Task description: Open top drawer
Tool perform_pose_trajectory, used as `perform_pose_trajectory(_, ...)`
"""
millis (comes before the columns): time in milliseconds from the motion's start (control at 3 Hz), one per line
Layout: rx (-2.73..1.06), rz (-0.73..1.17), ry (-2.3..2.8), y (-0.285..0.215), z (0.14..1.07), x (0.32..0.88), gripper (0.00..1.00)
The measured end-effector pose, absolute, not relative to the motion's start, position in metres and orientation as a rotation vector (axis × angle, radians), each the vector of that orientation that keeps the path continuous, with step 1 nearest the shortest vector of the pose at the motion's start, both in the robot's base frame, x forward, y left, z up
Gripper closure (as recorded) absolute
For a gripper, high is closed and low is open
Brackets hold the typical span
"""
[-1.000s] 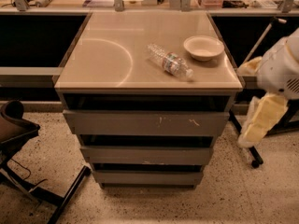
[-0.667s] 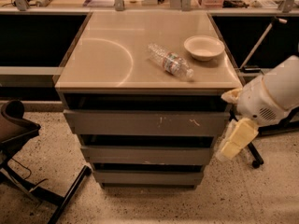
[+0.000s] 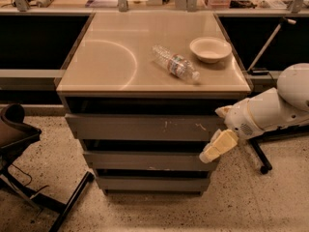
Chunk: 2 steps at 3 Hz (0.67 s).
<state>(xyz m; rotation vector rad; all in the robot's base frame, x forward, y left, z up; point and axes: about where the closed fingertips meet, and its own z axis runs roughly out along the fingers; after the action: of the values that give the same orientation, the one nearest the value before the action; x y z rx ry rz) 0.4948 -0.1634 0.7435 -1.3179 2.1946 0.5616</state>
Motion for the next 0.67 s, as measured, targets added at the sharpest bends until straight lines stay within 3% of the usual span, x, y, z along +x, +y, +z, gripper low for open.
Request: perform_pose_trajectory(667,-1.317,0.469,2.175,-0.162,0.731,0.513,0.00)
